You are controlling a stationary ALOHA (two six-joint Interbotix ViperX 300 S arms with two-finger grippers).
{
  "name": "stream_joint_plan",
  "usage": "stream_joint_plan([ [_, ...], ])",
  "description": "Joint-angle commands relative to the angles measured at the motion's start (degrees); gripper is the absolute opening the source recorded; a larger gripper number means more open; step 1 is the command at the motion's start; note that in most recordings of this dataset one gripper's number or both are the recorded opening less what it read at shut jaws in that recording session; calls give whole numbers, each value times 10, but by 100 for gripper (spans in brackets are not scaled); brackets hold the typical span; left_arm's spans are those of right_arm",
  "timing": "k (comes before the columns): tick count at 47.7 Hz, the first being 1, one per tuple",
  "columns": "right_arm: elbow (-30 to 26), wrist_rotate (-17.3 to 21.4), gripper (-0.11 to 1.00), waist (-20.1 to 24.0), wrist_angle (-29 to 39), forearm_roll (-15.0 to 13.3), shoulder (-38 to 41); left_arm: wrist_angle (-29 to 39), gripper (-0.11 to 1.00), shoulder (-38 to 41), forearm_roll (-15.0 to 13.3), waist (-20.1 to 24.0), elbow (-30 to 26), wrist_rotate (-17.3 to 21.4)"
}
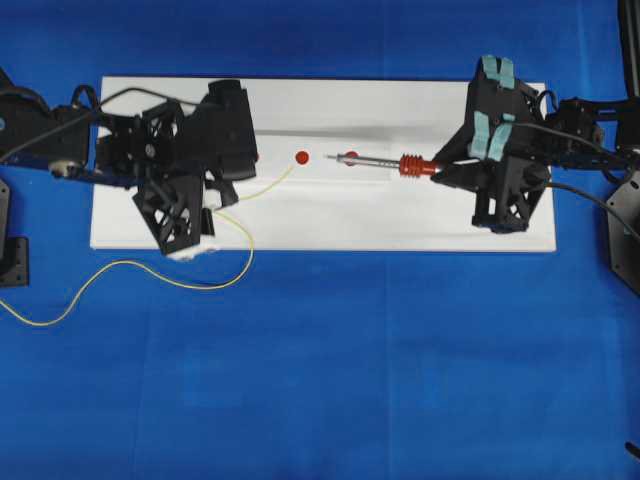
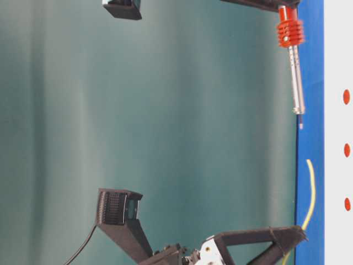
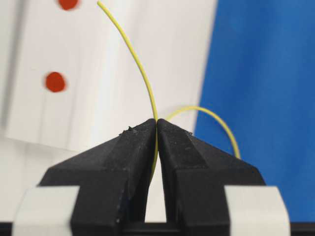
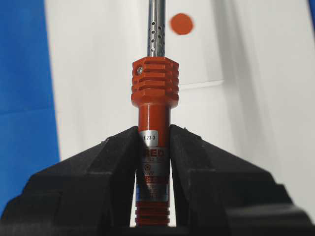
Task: Touch the tip of the soldering iron to the tip of the solder at the mark.
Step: 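Lift both tools and carry them over the red-dot strip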
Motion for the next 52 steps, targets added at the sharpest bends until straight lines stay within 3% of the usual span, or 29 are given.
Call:
stream_joint_plan([
  [1, -18, -1, 6, -1, -2, -4, 1, -1, 3, -6, 2, 11, -11, 2],
  [25, -19, -1, 6, -1, -2, -4, 2, -1, 3, -13, 2, 16, 0, -3],
  [52, -19, -1, 6, -1, -2, -4, 2, -61, 3, -30, 1, 27, 95, -47],
])
